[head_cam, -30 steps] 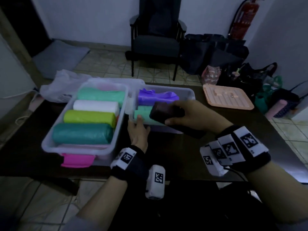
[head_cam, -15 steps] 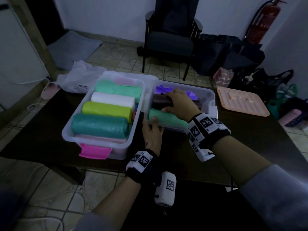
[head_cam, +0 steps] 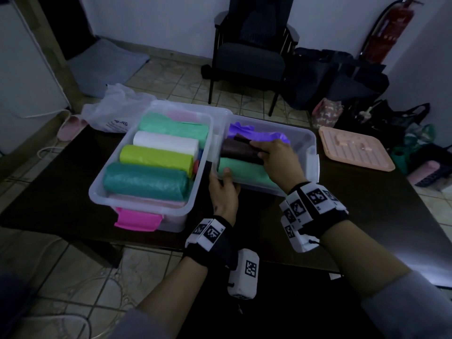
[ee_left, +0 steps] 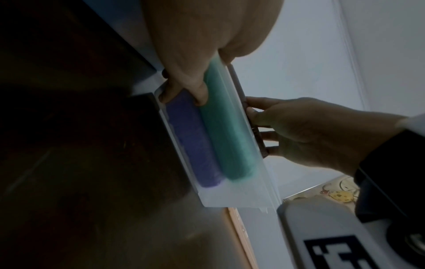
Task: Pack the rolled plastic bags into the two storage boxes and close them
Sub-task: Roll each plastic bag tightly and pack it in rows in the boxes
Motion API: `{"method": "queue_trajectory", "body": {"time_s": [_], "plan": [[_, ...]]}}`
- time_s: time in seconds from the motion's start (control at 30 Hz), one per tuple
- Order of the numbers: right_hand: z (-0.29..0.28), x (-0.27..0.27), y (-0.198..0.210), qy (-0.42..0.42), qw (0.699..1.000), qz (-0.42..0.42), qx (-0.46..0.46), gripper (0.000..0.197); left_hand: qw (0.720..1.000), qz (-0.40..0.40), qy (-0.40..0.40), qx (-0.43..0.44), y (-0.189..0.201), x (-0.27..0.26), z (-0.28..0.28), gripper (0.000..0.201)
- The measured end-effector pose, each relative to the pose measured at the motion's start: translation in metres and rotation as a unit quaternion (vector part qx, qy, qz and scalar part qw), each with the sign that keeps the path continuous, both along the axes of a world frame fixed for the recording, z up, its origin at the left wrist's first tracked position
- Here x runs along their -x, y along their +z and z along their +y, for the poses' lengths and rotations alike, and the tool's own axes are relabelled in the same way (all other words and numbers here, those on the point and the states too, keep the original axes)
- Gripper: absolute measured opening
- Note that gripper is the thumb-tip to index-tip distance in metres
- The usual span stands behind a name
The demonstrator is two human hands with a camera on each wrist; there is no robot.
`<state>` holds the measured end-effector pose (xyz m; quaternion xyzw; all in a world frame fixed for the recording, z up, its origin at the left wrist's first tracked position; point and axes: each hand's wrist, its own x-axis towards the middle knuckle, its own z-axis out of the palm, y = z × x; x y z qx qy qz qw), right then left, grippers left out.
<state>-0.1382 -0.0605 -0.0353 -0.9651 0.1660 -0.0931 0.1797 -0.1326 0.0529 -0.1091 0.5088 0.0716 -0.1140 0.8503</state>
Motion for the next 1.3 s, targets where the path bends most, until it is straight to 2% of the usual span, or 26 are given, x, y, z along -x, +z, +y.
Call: {"method": "queue_trajectory", "body": {"time_s": [0.1, 0.33, 0.43, 0.5, 0.6, 0.7, 0.83, 0.93, 1.0, 1.07, 1.13, 1.2, 1.3], "plan": [[-0.002, -0.002, -0.004, -0.007, 0.999, -0.025, -0.045, 0.036, 1.0, 0.002, 0.002, -0.008, 0.0, -0.001, 0.0, 0.043], [-0.001, -0.002, -0.014, -0.02, 0.998, -0.051, -0.014, 0.038, 1.0, 0.005, 0.01, -0.017, 0.007, -0.002, 0.0, 0.047], [-0.002, 0.005, -0.017, -0.001, 0.998, -0.048, 0.036, 0.042, 0.999, -0.005, 0.011, -0.043, 0.0, -0.004, -0.001, 0.067], [-0.002, 0.014, -0.02, -0.001, 0.996, -0.036, 0.078, 0.045, 0.999, -0.007, 0.006, -0.045, -0.002, -0.004, -0.002, 0.062], [0.0, 0.029, -0.023, -0.003, 0.998, 0.012, 0.066, 0.05, 1.0, -0.006, 0.011, -0.027, 0.005, -0.001, 0.0, 0.046], [-0.003, 0.034, -0.023, 0.018, 0.998, 0.049, 0.043, 0.054, 1.0, 0.003, 0.009, -0.003, 0.003, -0.003, -0.002, 0.044], [-0.005, 0.034, -0.019, 0.026, 0.996, 0.073, 0.031, 0.052, 1.0, -0.003, 0.01, -0.012, 0.003, -0.005, -0.003, 0.044], [-0.007, 0.033, -0.014, 0.016, 0.998, 0.055, 0.026, 0.049, 1.0, 0.001, 0.013, -0.022, 0.005, -0.006, -0.004, 0.044], [-0.012, 0.034, -0.014, -0.043, 0.999, 0.004, 0.032, 0.049, 1.0, 0.005, 0.012, -0.021, 0.007, -0.007, -0.003, 0.045], [-0.019, 0.037, -0.012, -0.146, 0.989, -0.013, -0.004, 0.053, 1.0, 0.01, 0.004, -0.014, 0.009, -0.008, -0.003, 0.045], [-0.029, 0.04, -0.01, -0.213, 0.972, 0.003, -0.095, 0.059, 1.0, 0.019, -0.01, -0.005, 0.013, -0.011, -0.003, 0.044], [-0.039, 0.043, -0.009, -0.192, 0.967, 0.017, -0.166, 0.063, 0.999, 0.028, -0.015, -0.011, 0.015, -0.014, -0.005, 0.042], [-0.045, 0.046, -0.006, -0.147, 0.974, 0.026, -0.171, 0.064, 0.998, 0.042, -0.004, -0.038, 0.018, -0.02, -0.009, 0.04]]}}
